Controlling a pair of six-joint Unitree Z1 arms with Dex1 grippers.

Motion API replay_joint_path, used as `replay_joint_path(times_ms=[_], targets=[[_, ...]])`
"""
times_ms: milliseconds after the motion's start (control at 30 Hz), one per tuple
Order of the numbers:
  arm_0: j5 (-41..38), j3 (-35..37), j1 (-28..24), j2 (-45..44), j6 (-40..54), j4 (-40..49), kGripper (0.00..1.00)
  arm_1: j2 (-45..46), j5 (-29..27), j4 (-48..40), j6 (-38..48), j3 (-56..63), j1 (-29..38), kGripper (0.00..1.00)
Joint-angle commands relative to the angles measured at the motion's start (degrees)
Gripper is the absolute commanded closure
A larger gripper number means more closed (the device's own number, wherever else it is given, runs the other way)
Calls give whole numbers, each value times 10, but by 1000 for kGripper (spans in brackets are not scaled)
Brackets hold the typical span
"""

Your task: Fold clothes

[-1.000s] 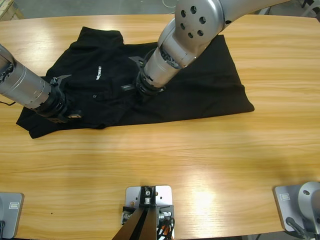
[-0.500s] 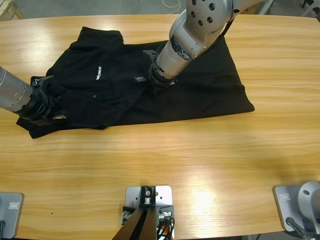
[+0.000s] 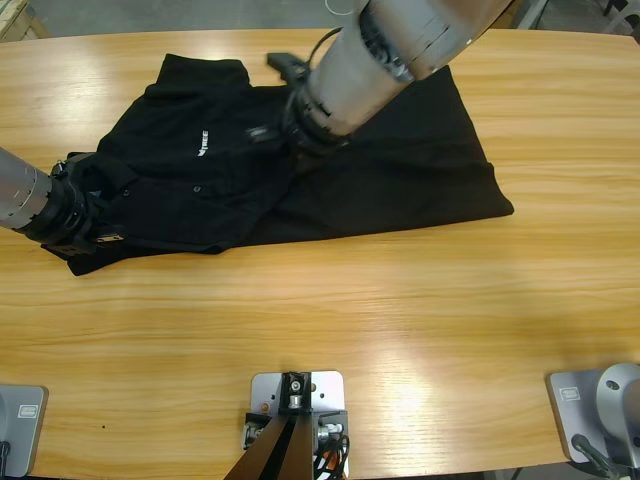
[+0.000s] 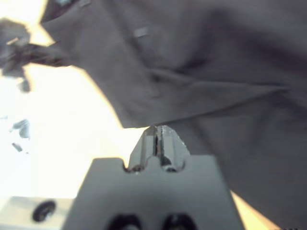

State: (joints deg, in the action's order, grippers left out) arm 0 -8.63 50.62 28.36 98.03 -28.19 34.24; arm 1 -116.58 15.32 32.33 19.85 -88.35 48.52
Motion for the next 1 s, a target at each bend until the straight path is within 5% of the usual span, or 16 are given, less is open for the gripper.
replay_joint_path(times_ms=[33, 467, 1000], targets=[[6, -2, -2, 7, -3, -6, 1000, -63, 67, -40, 19, 3, 40, 1000], [6, -3, 1, 4, -6, -5, 1000, -126, 86, -78, 39, 27, 42, 1000], [6, -14, 1, 2, -2, -5, 1000, -96, -4, -11, 64, 63, 44, 1000]])
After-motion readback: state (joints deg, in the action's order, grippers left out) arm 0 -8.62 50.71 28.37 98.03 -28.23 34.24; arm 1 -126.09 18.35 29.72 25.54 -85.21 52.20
